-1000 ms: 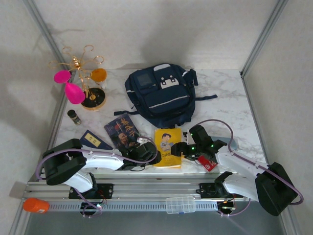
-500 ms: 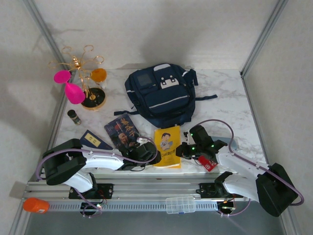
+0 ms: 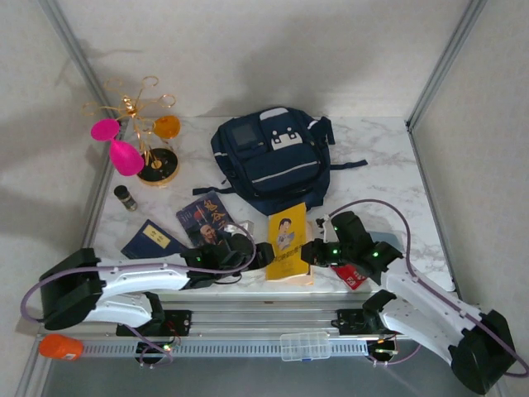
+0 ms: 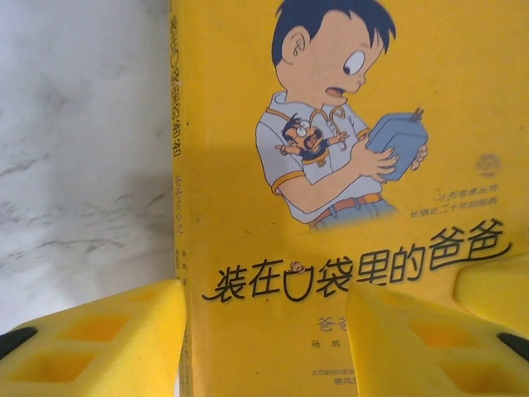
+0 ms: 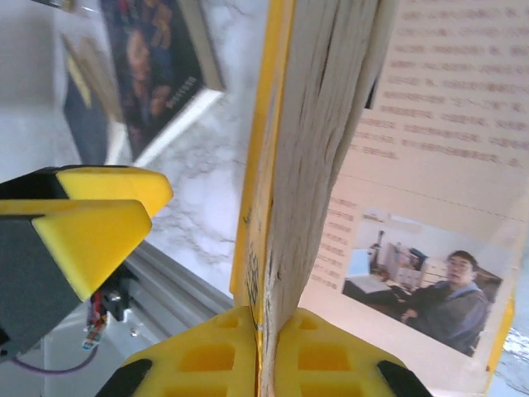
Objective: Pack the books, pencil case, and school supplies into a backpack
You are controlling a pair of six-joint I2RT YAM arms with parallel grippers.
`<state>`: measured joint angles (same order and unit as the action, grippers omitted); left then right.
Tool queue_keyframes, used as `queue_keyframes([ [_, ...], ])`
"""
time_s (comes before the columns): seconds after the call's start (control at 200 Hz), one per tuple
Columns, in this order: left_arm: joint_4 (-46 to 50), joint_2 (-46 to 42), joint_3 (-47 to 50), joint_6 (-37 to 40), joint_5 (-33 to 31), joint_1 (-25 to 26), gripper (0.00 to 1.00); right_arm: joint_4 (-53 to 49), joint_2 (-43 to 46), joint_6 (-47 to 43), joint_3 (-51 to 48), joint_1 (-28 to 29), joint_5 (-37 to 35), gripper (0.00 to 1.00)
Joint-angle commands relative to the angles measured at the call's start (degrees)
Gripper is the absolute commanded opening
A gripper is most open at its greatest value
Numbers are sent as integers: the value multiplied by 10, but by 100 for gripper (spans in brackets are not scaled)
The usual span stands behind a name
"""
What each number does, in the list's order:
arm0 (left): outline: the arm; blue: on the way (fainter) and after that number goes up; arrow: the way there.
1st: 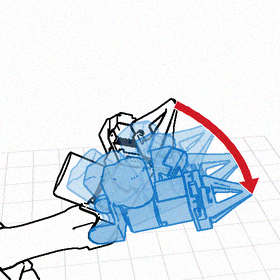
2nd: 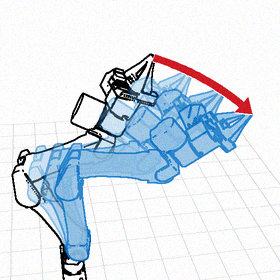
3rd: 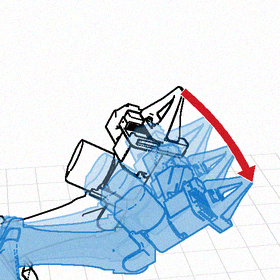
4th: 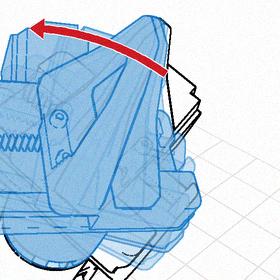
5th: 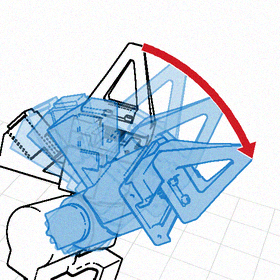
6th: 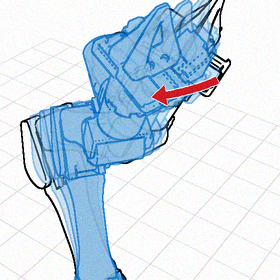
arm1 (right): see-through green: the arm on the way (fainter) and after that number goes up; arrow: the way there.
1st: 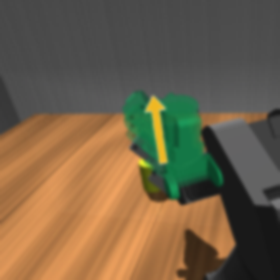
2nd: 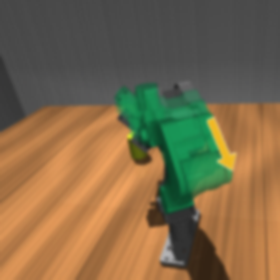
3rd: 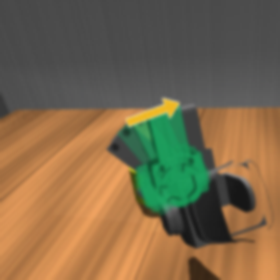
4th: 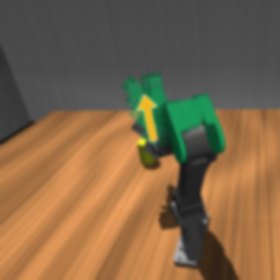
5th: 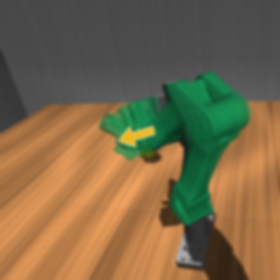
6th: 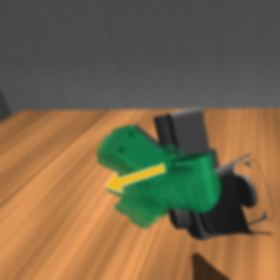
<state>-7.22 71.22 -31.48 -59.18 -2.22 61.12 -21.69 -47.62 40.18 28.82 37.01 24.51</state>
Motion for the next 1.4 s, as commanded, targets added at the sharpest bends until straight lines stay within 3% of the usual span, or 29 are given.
queue_keyframes([
  [0.0,18,-50,1,26,-5,-21,57,1,38,-27,53,1,5,0],
  [0.18,1,-142,7,56,48,-81,68,-16,31,-41,127,0,21,0],
  [0.365,-12,-199,1,108,114,-145,88,3,10,-56,193,-1,50,0],
  [0.536,-56,-206,-2,155,165,-176,93,54,-36,-48,230,-2,106,0],
  [0.681,-111,-192,1,163,222,-190,91,107,-58,-37,235,-4,133,0],
  [0.801,-163,-185,13,153,236,-193,85,133,-78,-34,229,-6,150,0],
  [1.031,-151,-169,9,130,238,-199,73,169,-74,-30,216,-10,162,0],
  [1.216,-222,-175,35,85,278,-198,51,188,-72,-41,179,-15,166,0],
  [1.397,-222,-180,32,86,269,-199,17,173,-83,-48,160,-30,155,4],
])
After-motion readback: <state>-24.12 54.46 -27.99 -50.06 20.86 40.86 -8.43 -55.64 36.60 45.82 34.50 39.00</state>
